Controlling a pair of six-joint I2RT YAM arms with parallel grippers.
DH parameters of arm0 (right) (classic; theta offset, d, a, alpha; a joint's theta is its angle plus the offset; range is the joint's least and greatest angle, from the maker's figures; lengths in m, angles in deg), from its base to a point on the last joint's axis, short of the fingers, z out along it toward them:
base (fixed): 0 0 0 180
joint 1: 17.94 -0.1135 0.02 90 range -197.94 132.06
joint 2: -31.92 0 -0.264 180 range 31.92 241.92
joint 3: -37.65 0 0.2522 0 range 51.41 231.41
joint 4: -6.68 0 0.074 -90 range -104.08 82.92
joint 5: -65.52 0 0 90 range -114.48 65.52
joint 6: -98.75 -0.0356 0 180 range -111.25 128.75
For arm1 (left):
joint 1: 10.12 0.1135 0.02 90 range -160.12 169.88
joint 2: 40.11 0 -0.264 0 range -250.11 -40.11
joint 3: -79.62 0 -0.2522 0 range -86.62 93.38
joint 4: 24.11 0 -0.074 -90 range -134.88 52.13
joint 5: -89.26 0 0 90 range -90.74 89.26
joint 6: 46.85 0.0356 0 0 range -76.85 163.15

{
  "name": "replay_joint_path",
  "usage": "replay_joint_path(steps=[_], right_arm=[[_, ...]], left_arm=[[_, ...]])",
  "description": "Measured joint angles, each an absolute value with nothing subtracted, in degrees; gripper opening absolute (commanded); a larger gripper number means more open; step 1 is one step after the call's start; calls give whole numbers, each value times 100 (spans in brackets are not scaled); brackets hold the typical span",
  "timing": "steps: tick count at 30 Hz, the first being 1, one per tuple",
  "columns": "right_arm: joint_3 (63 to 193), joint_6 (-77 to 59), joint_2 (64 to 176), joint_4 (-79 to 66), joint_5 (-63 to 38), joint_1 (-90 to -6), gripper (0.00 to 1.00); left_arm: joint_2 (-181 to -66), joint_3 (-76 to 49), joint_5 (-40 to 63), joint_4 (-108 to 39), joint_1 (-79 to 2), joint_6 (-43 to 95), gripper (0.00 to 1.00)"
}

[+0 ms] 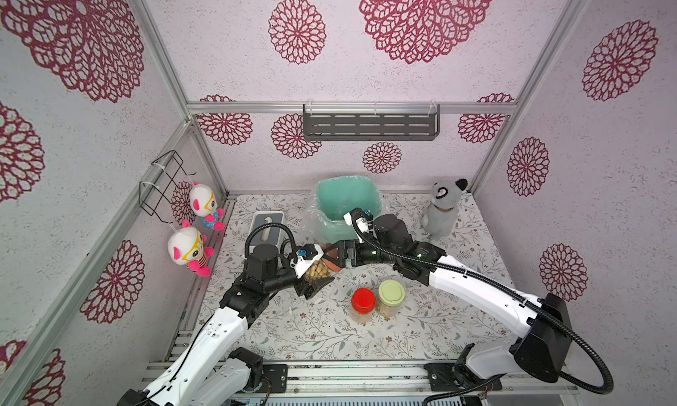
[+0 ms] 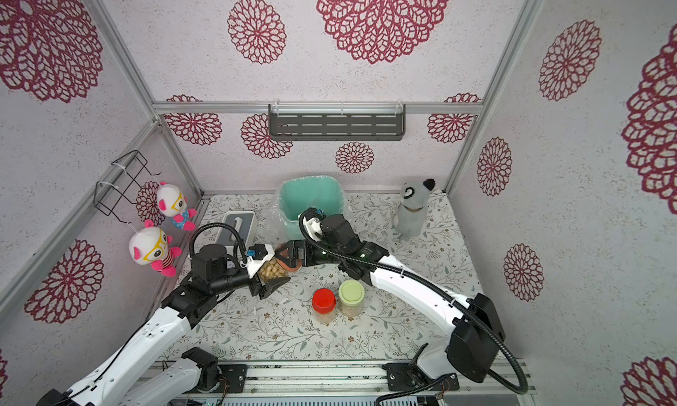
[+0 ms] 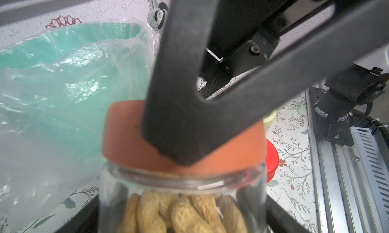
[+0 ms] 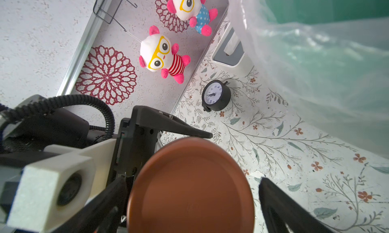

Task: Empty moldy peanuts from jars
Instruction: Unscrew the lid from the jar.

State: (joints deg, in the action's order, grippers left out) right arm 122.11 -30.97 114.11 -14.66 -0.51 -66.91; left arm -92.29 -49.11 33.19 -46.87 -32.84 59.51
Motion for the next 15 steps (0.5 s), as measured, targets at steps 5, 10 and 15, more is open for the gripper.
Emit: replay_joint_path(steps=[5, 10, 15], right_arm=[[12211, -3132, 11496, -1463, 122, -6702, 97], [12211, -3132, 11590, -1466, 257, -6702, 91], [12211, -3099, 11603, -1463, 294, -6702, 81]], left_arm=[[-9229, -4911, 3300, -4685, -3284, 5951, 0], [-9229, -4911, 3278, -4685, -3284, 5951, 0], [-9227, -4913, 3252, -4700, -3284, 5964, 0]])
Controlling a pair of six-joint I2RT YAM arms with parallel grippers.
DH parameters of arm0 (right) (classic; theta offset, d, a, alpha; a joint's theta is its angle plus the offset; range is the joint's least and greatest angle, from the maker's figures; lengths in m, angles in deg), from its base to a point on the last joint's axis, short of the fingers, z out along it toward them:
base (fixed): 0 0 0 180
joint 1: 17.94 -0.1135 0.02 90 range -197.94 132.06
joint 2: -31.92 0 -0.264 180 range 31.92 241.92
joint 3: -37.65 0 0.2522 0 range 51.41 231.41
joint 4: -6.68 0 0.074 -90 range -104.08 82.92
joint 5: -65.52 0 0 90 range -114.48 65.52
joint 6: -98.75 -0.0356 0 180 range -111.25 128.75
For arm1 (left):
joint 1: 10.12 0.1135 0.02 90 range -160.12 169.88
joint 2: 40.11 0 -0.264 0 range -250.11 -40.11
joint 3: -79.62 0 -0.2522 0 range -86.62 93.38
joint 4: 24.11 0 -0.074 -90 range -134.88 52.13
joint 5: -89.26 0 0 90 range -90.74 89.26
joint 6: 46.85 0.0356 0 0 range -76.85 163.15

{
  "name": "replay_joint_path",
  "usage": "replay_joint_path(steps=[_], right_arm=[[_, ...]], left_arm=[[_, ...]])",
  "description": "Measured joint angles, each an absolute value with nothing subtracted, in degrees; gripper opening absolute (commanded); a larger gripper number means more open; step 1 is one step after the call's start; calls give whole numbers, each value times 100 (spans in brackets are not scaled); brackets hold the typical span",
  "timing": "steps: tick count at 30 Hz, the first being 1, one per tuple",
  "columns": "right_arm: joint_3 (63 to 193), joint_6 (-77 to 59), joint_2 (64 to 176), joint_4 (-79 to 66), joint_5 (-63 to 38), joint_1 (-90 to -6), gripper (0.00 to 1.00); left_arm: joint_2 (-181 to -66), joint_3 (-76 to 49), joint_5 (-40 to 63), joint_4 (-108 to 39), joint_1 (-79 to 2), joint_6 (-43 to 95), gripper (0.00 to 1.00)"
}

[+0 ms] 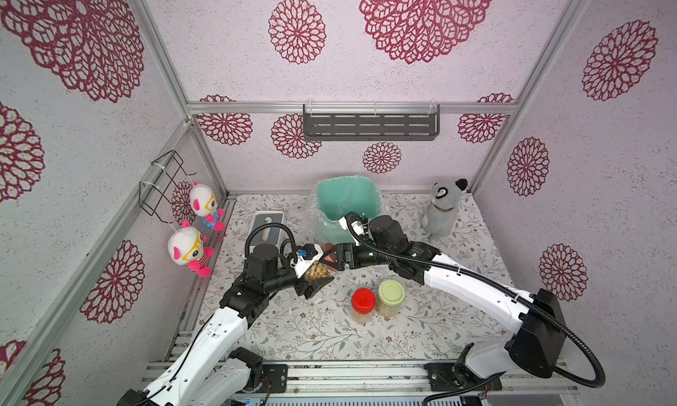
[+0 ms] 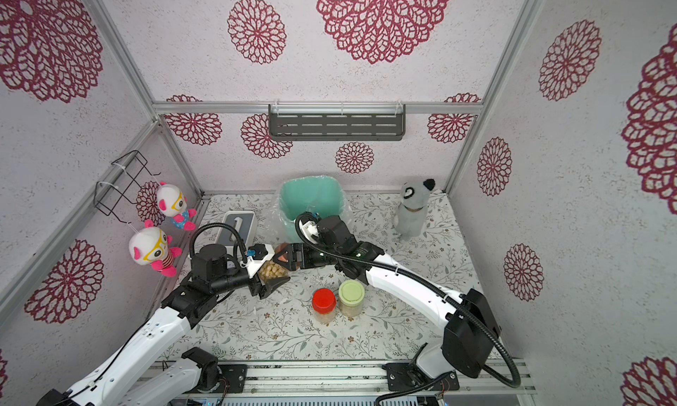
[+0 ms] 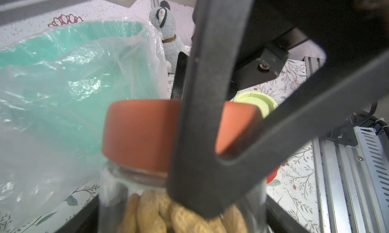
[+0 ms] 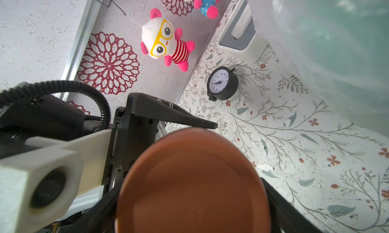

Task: Empty moldy peanuts from jars
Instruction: Unscrew the lid from the jar.

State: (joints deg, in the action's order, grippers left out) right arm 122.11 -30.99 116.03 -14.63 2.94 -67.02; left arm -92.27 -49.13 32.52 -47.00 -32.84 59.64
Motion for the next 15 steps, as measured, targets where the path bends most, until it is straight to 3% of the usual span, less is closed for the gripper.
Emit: replay_joint_path(steps=[4, 15], right_arm=[[12211, -2988, 11603, -1463, 294, -6695, 76], [12097, -2267, 11450, -1415, 347, -6651, 76]], left_arm=[[-9227, -4913, 3245, -4700, -3284, 5977, 0], [-9220, -4911, 3370, -4709, -3284, 6067, 0]])
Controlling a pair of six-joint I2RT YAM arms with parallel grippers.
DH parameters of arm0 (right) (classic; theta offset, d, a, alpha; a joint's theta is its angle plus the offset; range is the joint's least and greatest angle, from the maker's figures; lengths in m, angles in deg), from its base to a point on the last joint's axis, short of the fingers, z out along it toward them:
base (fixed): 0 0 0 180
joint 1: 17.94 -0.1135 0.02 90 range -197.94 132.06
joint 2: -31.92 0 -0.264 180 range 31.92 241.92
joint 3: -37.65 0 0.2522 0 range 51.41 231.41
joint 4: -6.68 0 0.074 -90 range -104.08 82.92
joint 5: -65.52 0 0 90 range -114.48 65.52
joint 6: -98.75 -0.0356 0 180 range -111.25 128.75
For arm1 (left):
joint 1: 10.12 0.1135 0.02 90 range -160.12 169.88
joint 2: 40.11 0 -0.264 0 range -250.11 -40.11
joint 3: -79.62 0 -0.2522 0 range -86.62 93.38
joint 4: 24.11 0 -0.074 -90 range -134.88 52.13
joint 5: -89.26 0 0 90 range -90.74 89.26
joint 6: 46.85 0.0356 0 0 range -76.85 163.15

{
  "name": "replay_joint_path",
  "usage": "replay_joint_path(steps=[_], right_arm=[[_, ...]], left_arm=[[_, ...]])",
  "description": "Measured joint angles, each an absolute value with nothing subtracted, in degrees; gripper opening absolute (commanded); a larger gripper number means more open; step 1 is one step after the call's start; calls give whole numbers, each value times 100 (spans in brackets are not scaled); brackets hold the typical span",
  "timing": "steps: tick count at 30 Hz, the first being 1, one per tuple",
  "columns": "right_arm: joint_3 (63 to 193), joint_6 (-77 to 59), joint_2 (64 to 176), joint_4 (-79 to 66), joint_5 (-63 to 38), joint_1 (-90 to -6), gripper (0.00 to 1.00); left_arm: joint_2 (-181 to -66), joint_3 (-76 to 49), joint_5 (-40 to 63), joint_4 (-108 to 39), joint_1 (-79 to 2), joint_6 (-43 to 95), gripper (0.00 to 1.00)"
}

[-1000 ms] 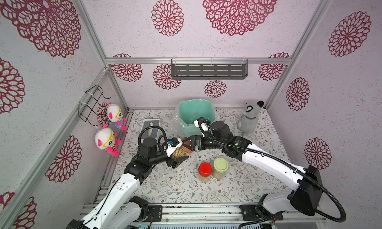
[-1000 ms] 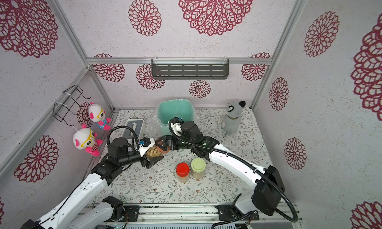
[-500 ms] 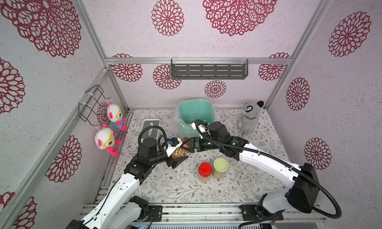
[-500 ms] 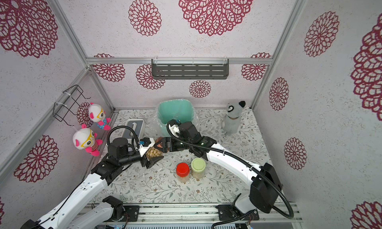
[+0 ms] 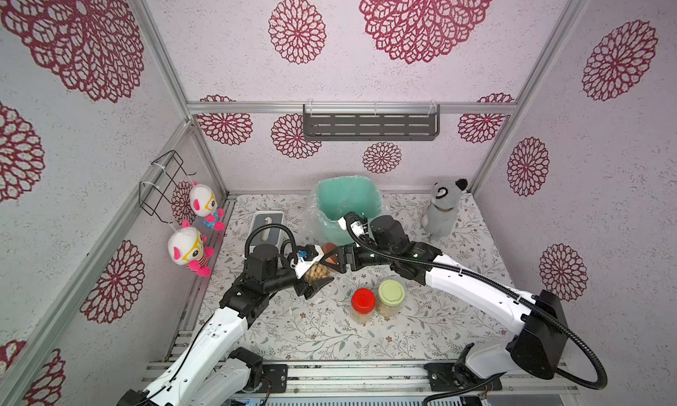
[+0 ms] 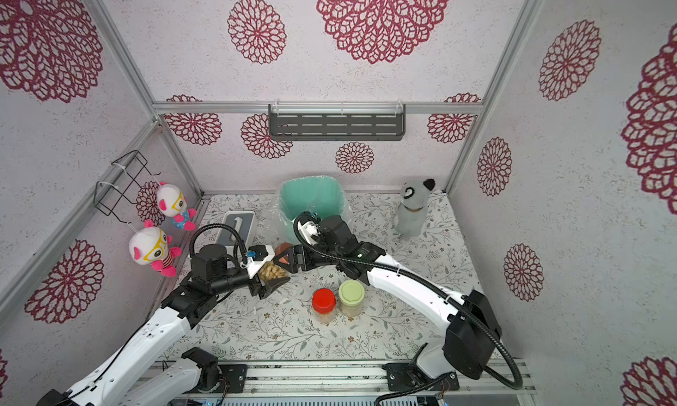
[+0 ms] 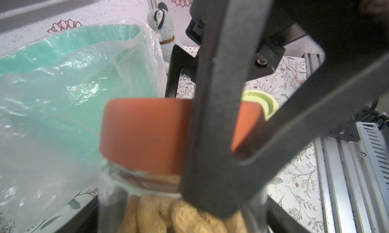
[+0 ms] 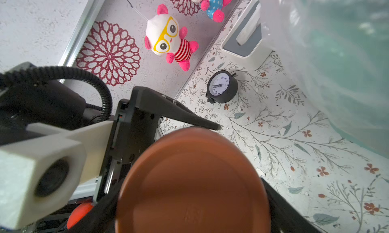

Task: Empty moldy peanuts from jars
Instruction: Unscrew the lid from the jar.

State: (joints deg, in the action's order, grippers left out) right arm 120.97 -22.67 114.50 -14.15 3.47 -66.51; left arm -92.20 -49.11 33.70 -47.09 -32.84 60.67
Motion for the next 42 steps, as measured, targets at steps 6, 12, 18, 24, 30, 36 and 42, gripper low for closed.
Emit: replay_joint_path(steps=[6, 12, 18, 24, 30, 36, 42], right_arm=[[11870, -1548, 11216, -1304, 519, -6634, 80], [11934, -1115, 11214, -1398, 740, -6570, 79], [11892, -345, 11210, -1308, 1120, -6444, 81], [11831, 404, 11138, -1160, 1558, -6044, 81], [12130, 1080, 11118, -1553, 1815, -5829, 80], [12181, 1270, 11048, -1623, 1785, -5821, 78], [12036, 1324, 10666, -1877, 1389, -5889, 62]], left_arm=[[-9220, -4906, 3663, -4718, -3291, 6098, 0], [-9222, -4873, 3783, -4720, -3291, 6095, 0], [-9277, -4771, 3929, -4842, -3291, 6095, 0], [-9367, -4755, 3942, -5072, -3284, 6089, 0], [-9428, -4753, 3984, -5190, -3284, 6100, 0], [-9428, -4753, 3717, -5183, -3284, 6117, 0], [-9428, -4755, 3171, -4962, -3223, 6080, 0]])
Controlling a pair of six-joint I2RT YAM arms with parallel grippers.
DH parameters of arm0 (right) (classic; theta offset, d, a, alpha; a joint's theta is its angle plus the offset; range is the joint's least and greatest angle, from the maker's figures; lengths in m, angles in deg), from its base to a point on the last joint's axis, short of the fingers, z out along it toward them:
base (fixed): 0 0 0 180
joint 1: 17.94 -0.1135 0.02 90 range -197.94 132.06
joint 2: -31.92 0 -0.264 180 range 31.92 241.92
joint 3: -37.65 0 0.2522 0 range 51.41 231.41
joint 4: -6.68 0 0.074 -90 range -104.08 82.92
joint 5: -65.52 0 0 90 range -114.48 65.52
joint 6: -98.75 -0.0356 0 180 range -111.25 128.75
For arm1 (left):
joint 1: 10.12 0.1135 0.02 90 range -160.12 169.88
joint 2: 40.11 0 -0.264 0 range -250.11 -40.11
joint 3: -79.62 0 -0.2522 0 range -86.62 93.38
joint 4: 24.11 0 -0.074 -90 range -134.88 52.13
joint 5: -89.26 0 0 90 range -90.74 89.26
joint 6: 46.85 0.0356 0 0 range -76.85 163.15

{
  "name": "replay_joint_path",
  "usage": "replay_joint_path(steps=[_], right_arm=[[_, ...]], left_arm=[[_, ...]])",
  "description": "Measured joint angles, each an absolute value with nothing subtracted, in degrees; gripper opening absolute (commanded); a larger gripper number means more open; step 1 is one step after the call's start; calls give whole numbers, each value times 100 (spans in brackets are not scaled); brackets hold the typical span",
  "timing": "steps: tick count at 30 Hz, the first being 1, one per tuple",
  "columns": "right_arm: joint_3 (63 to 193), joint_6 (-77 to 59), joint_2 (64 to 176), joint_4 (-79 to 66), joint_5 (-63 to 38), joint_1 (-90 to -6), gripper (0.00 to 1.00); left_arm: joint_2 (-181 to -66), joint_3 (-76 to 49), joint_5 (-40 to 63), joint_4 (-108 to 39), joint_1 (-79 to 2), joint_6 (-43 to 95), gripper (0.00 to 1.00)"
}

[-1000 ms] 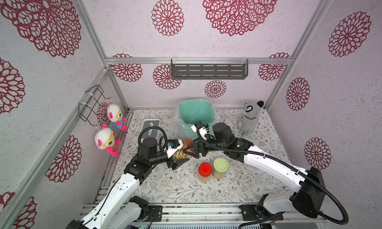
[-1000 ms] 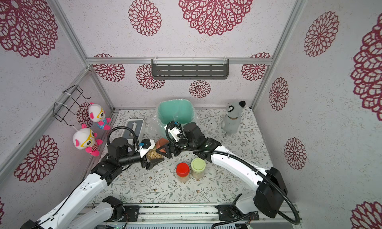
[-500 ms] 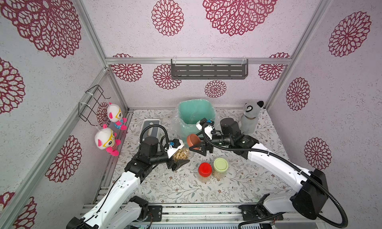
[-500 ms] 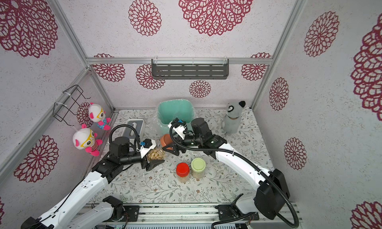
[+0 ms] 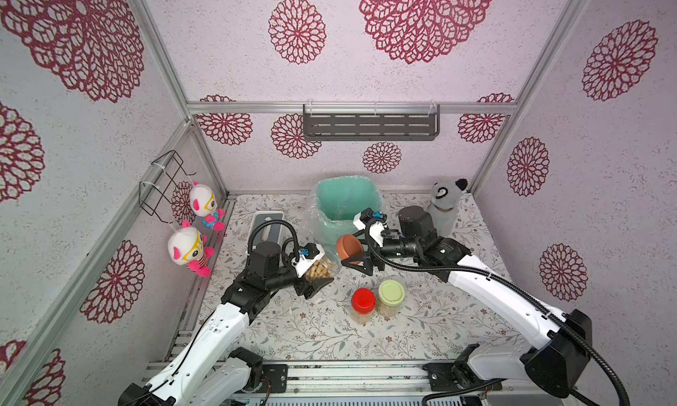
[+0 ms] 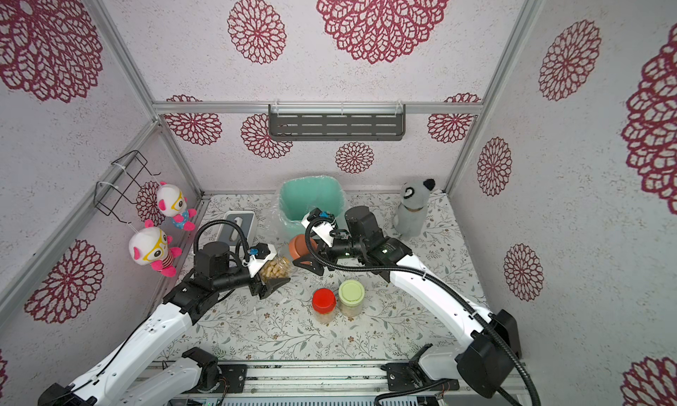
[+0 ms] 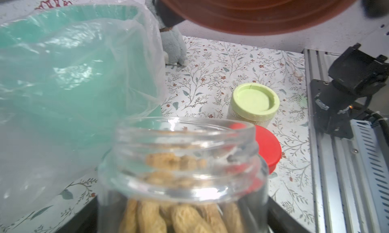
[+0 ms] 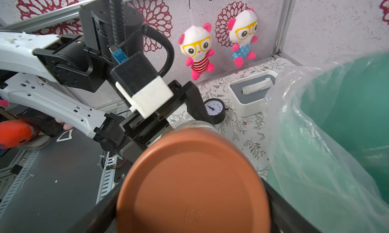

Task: Empty moldy peanuts from jars
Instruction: Unscrew the lid from the jar, then place the lid at the center of the board.

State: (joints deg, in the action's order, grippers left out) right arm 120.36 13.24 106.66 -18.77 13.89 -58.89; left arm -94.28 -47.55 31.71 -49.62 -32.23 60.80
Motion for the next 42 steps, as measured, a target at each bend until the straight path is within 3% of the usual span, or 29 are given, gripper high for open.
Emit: replay_joint_path(steps=[6, 8, 12, 21, 32, 42], right_arm=[[12036, 1499, 10447, -2163, 843, -6326, 21], [12036, 1532, 10449, -2255, 729, -6468, 11], [12119, 1681, 10513, -2578, 495, -6754, 0], [12664, 2179, 11330, -3197, -200, -7469, 0], [13081, 2358, 12871, -3389, -1113, -8315, 0], [13149, 1963, 13763, -3109, -1745, -8485, 0]], left_arm=[[-9415, -4753, 2806, -4728, -2983, 5929, 0], [-9406, -4753, 2690, -4691, -2873, 5879, 0], [-9327, -4753, 2487, -4665, -2570, 5750, 0], [-8975, -4758, 2240, -4560, -1813, 5451, 0], [-8822, -5341, 1188, -3924, -1068, 4836, 0], [-8643, -5555, 727, -3518, -893, 4703, 0]])
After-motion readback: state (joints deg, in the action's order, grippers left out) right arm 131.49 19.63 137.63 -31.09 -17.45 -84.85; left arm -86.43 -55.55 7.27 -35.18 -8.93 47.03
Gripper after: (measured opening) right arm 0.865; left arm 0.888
